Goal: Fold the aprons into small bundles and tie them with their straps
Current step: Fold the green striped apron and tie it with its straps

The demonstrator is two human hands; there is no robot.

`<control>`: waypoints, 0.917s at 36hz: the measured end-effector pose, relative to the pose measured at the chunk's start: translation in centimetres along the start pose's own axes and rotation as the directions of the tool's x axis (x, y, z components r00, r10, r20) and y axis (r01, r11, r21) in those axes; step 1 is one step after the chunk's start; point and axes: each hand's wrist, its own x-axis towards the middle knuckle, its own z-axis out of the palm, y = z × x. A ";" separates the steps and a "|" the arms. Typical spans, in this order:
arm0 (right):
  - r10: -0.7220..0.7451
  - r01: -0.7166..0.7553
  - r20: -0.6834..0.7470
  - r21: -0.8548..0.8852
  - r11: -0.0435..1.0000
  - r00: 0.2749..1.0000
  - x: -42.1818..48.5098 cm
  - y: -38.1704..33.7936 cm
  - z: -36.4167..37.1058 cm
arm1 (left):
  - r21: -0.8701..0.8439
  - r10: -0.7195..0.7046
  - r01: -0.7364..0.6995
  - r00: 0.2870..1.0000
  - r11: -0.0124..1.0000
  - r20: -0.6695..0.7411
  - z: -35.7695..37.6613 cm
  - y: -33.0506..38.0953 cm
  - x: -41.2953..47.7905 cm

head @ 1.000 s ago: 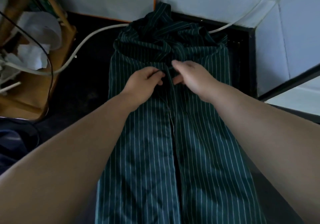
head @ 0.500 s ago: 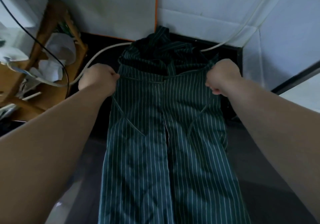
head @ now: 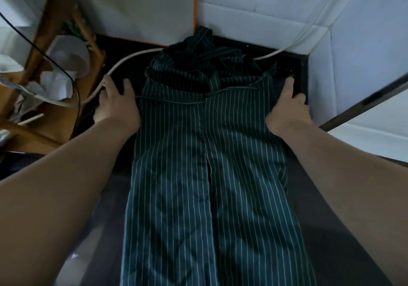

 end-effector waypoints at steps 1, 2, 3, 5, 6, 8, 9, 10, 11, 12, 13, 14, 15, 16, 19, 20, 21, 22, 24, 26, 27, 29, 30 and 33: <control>-0.023 0.025 -0.050 0.043 0.999 0.999 -0.3 -0.1 0.1 | -0.030 0.008 -0.008 1.000 1.000 0.017 0.2 0.4 -0.6; -0.064 0.074 -0.094 0.109 0.991 0.994 -0.6 -0.3 0.1 | -0.072 0.043 -0.043 0.999 0.996 -0.009 0.4 0.7 -1.1; -0.122 0.139 -0.106 0.180 0.974 0.987 -0.9 -0.6 0.2 | -0.124 0.101 -0.107 0.993 0.987 -0.054 0.6 1.0 -1.6; -0.273 0.269 -0.017 0.239 0.933 0.962 -1.8 -1.4 0.6 | -0.237 0.278 -0.297 0.954 0.925 -0.110 1.0 1.7 -2.8; -0.329 0.305 0.070 0.237 0.922 0.942 -2.2 -1.8 1.1 | -0.264 0.377 -0.384 0.923 0.885 -0.079 1.3 2.1 -3.3; -0.315 0.284 0.284 0.145 0.948 0.905 -2.5 -2.2 2.4 | -0.179 0.503 -0.482 0.858 0.858 0.102 2.4 3.0 -3.6; -0.270 0.267 0.354 0.056 0.962 0.896 -2.5 -2.1 3.2 | -0.101 0.498 -0.487 0.842 0.867 0.208 3.1 3.3 -3.4; -0.236 0.270 0.383 -0.037 0.962 0.893 -2.5 -2.0 3.8 | -0.040 0.456 -0.465 0.843 0.884 0.285 3.6 3.4 -3.0; -0.217 0.283 0.388 -0.121 0.951 0.896 -2.5 -1.5 4.6 | -0.008 0.407 -0.429 0.849 0.903 0.336 4.2 3.4 -2.6; -0.214 0.299 0.377 -0.182 0.937 0.901 -2.5 -0.9 5.2 | 0.006 0.370 -0.399 0.856 0.917 0.362 4.6 3.3 -2.2; -0.223 0.314 0.355 -0.222 0.923 0.908 -2.5 -0.3 5.6 | 0.020 0.349 -0.383 0.862 0.924 0.367 4.9 3.2 -1.8; -0.231 0.322 0.334 -0.249 0.913 0.914 -2.4 0.4 6.1 | 0.032 0.341 -0.377 0.868 0.926 0.362 5.2 3.1 -1.6; -0.247 0.333 0.309 -0.266 0.905 0.918 -2.5 1.0 6.4 | 0.039 0.340 -0.376 0.874 0.926 0.348 5.4 3.1 -1.4; -0.263 0.344 0.292 -0.275 0.898 0.920 -2.6 1.5 6.5 | 0.042 0.342 -0.376 0.880 0.926 0.329 5.5 3.2 -1.3; -0.308 0.370 0.237 -0.295 0.881 0.921 -2.9 2.5 6.5 | 0.060 0.341 -0.368 0.903 0.928 0.261 5.9 3.3 -1.3; -0.329 0.374 0.190 -0.310 0.874 0.925 -3.1 2.6 6.5 | 0.071 0.332 -0.358 0.911 0.931 0.246 6.0 3.3 -1.4; -0.356 0.377 0.124 -0.331 0.865 0.926 -3.3 2.9 6.5 | 0.090 0.321 -0.347 0.921 0.934 0.218 6.1 3.3 -1.7; -0.386 0.379 0.051 -0.347 0.858 0.921 -3.6 3.2 6.4 | 0.114 0.315 -0.335 0.935 0.935 0.163 6.1 3.3 -2.3; -0.461 0.424 -0.057 -0.309 0.852 0.885 -4.3 3.8 6.3 | 0.111 0.348 -0.345 0.938 0.932 0.000 6.2 3.1 -3.9; -0.548 0.515 -0.102 -0.232 0.825 0.830 -5.6 4.3 6.5 | -0.005 0.431 -0.432 0.899 0.902 -0.074 6.3 3.0 -6.4; -0.583 0.559 -0.107 -0.194 0.806 0.805 -6.4 4.5 6.7 | -0.078 0.474 -0.478 0.878 0.875 -0.064 6.4 2.8 -7.9; -0.615 0.607 -0.043 -0.121 0.785 0.787 -8.2 4.5 6.9 | -0.167 0.524 -0.518 0.852 0.839 -0.010 6.9 2.8 -10.9; -0.605 0.601 -0.001 -0.121 0.790 0.796 -9.1 4.6 7.2 | -0.192 0.531 -0.518 0.847 0.834 0.019 7.2 2.9 -12.5; -0.468 0.478 0.101 -0.122 0.870 0.878 -10.7 6.0 7.9 | -0.192 0.543 -0.519 0.833 0.833 0.104 8.3 3.6 -15.7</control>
